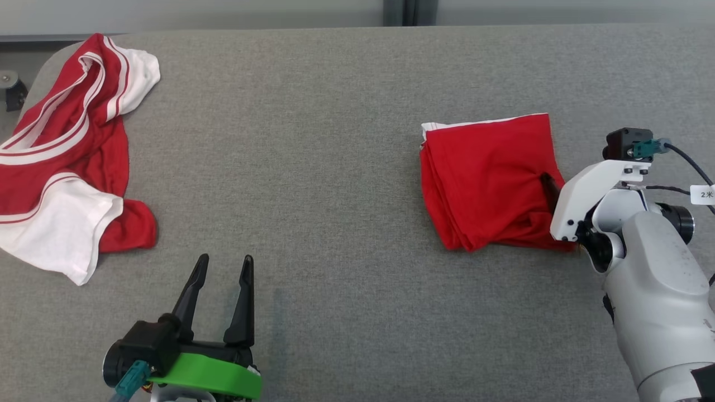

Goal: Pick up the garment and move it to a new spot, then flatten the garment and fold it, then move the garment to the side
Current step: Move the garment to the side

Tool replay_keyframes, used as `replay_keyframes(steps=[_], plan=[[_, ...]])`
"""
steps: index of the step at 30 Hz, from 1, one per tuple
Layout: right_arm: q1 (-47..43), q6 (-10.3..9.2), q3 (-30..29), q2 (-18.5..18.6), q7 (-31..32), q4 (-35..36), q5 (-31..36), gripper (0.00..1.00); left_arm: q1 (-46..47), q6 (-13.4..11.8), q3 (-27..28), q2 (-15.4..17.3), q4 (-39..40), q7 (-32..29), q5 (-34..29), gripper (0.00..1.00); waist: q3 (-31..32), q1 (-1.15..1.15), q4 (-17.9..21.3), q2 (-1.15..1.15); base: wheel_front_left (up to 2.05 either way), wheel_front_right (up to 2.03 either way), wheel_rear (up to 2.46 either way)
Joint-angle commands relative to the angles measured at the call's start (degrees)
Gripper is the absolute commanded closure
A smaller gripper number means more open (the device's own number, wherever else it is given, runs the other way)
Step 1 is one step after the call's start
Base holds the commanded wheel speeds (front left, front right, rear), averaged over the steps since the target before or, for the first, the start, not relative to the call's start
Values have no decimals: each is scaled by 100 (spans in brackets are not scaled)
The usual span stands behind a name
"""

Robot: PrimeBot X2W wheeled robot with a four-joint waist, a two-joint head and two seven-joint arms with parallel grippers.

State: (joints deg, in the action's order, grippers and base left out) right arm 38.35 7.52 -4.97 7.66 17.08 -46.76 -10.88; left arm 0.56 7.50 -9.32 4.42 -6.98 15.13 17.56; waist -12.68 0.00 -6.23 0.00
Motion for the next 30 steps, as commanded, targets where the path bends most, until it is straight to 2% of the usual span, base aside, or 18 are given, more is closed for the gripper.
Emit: replay_keyframes(steps=[1, 3, 4, 5, 6, 12, 17, 23, 26, 30], plan=[[86, -6, -13, -68, 46, -141, 13, 0, 100, -1, -13, 49, -10, 1, 22, 0, -179, 0, -193, 0, 0, 0, 0], [119, -3, -4, -149, 162, -373, -117, 0, 125, -1, -24, 64, -17, 1, 33, 0, -186, 0, -214, 0, 0, 0, 0], [111, -3, 37, -166, 211, -477, -158, 7, 129, -1, -20, 68, -19, 1, 35, 0, -185, 0, -217, 0, 0, 0, 0], [102, -3, 62, -170, 214, -537, -186, 48, 125, -1, -9, 68, -19, 1, 34, 0, -183, 0, -212, 0, 0, 0, 0], [112, -3, 81, -184, 195, -595, -256, 100, 109, -1, 7, 70, -16, 1, 27, 0, -174, 0, -194, 0, 0, 0, 0], [363, -11, 51, -152, -224, -649, -490, 100, 49, -1, 58, 135, 78, 1, -15, 0, -193, 0, 217, 0, 0, 0, 0], [507, -9, 101, -203, -504, -733, -575, 100, 17, -1, 111, 236, 219, 1, -35, 0, -338, 0, 926, 0, 0, 0, 0], [508, -8, 138, -167, -996, -730, -651, 100, 268, -1, 9, 511, 389, 1, -75, 0, -649, 0, 1770, 0, 0, 0, 0], [606, -8, 147, -68, -1271, -691, -629, 100, 437, -1, -106, 670, 462, 1, -91, 0, -876, 0, 1926, 0, 0, 0, 0], [914, -8, -13, 128, -1575, -719, -524, 100, 770, -2, -230, 862, 598, 1, -69, 0, -1260, 0, 1888, 0, 0, 0, 0]])
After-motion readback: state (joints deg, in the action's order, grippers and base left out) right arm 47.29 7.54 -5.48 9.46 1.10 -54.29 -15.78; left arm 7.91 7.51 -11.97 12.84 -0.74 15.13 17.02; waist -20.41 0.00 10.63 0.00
